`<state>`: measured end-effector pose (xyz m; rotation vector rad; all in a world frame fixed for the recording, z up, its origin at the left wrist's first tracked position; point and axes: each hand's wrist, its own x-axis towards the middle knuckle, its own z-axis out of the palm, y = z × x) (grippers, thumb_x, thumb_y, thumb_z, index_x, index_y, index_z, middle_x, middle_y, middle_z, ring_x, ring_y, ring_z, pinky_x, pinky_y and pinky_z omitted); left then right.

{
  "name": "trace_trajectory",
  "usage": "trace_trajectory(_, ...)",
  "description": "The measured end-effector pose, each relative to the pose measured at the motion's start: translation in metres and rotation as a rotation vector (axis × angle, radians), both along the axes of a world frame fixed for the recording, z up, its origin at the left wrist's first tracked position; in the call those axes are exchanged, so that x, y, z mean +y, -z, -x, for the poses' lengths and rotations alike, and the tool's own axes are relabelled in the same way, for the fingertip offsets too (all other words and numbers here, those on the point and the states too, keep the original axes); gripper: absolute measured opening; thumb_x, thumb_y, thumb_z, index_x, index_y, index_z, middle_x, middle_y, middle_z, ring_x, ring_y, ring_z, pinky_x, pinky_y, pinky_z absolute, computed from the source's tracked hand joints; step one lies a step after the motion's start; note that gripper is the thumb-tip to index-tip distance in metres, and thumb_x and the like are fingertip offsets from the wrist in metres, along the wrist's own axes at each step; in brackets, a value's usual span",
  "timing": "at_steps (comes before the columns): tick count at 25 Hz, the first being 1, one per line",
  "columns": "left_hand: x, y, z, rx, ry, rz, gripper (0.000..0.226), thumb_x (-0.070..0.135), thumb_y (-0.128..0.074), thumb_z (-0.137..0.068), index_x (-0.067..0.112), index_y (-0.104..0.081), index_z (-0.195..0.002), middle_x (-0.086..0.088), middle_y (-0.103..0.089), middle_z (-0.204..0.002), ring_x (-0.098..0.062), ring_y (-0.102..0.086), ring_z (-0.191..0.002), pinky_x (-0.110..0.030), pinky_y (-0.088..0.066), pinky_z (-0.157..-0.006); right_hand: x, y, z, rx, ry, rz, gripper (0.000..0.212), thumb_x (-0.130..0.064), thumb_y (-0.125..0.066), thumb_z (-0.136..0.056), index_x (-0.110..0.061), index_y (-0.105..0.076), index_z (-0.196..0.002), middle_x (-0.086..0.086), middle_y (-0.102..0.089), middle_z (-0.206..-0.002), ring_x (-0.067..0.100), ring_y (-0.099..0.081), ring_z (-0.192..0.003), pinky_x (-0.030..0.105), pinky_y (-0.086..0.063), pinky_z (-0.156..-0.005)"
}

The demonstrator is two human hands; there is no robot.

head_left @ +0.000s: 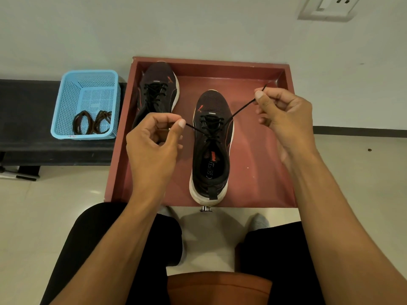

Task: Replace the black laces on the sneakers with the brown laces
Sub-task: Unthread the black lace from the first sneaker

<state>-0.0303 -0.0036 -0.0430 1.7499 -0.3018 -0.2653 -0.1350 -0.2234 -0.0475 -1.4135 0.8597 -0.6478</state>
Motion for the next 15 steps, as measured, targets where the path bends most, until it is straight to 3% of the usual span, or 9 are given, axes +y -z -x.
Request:
trace_trajectory(4, -0.004, 0.003, 0.001, 0.042, 0.070, 0.031, 0.013, 0.017, -0.074, -0.097, 0.016, -0.073, -0.110, 0.001, -0.078, -0.095, -0.014, -0.074, -0.082, -0.029, -0.062, -0.073, 0.004, 0.002, -0.004, 0.012, -0.074, -0.036, 0.021, -0.019, -0.077, -0.096, -0.009, -0.077, -0.115, 0.005, -0.078, -0.089, 0.013, -0.066, -0.074, 0.029, -0.056, -0.071)
trace_trajectory(7, -0.011, 0.004, 0.003, 0.061, 0.246, 0.079, 0.032, 0.000, -0.066, -0.099, 0.016, -0.064, -0.127, 0.003, -0.080, -0.106, -0.014, -0.076, -0.092, -0.024, -0.060, -0.080, 0.008, 0.003, -0.007, 0.033, -0.207, -0.040, 0.039, -0.011, -0.073, -0.098, -0.014, -0.063, -0.136, 0.003, -0.081, -0.108, 0.018, -0.075, -0.094, 0.034, -0.061, -0.082)
trace_trajectory(10, -0.016, 0.011, 0.002, -0.013, 0.356, -0.011, 0.052, -0.011, -0.058, -0.097, 0.017, -0.057, -0.141, 0.006, -0.077, -0.119, -0.007, -0.074, -0.103, -0.021, -0.056, -0.092, 0.012, 0.003, -0.009, 0.055, -0.322, 0.001, 0.056, -0.004, -0.068, -0.100, -0.022, -0.049, -0.150, 0.003, -0.077, -0.121, 0.022, -0.076, -0.106, 0.040, -0.063, -0.090)
trace_trajectory(12, -0.016, 0.017, 0.001, -0.105, 0.355, -0.147, 0.053, -0.010, -0.062, -0.094, 0.019, -0.061, -0.139, 0.008, -0.073, -0.121, 0.000, -0.070, -0.104, -0.012, -0.052, -0.091, 0.013, 0.004, -0.008, 0.156, -0.370, 0.132, 0.050, -0.008, -0.068, -0.099, -0.030, -0.055, -0.143, -0.001, -0.077, -0.120, 0.016, -0.077, -0.103, 0.041, -0.063, -0.090)
trace_trajectory(15, -0.021, 0.026, 0.001, -0.178, 0.298, -0.317, 0.037, 0.016, -0.078, -0.092, 0.021, -0.071, -0.128, 0.006, -0.069, -0.117, 0.000, -0.067, -0.097, -0.006, -0.049, -0.084, 0.014, 0.010, -0.006, 0.379, -0.418, 0.339, 0.026, -0.021, -0.073, -0.095, -0.037, -0.069, -0.115, -0.009, -0.078, -0.106, 0.005, -0.074, -0.093, 0.040, -0.062, -0.092)
